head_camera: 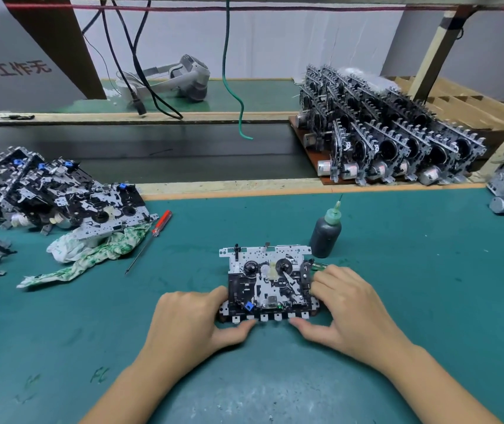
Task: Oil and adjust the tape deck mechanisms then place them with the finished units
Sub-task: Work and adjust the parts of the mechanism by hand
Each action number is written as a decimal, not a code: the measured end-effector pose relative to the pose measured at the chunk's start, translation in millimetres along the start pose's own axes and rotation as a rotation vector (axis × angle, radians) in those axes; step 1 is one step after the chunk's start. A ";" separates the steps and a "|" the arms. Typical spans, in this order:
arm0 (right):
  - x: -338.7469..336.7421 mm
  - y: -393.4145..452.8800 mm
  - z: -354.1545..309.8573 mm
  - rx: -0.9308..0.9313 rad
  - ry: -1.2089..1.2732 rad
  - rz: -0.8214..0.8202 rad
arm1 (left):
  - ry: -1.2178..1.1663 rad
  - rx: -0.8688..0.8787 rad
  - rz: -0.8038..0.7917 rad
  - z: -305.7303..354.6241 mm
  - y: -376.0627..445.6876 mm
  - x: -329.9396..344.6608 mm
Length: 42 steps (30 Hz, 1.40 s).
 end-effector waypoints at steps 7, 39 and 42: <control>-0.7 0.1 -0.4 0.014 0.096 -0.037 | -0.065 0.018 -0.033 -6.3 1.8 2.1; -17.6 37.9 -6.7 0.579 0.619 -0.143 | -0.259 -0.357 0.297 -5.8 25.0 -47.6; -13.2 47.2 -14.0 0.451 0.735 -0.225 | -0.458 -0.100 0.123 8.1 49.1 -44.6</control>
Point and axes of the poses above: each hand's wrist, its own y-axis towards the middle knuckle, its own x-axis out of the palm, z = x × y, the point moved 3 cm from there along y, towards the middle knuckle, and after that the axes turned 5 degrees about z, right-handed, at the moved point
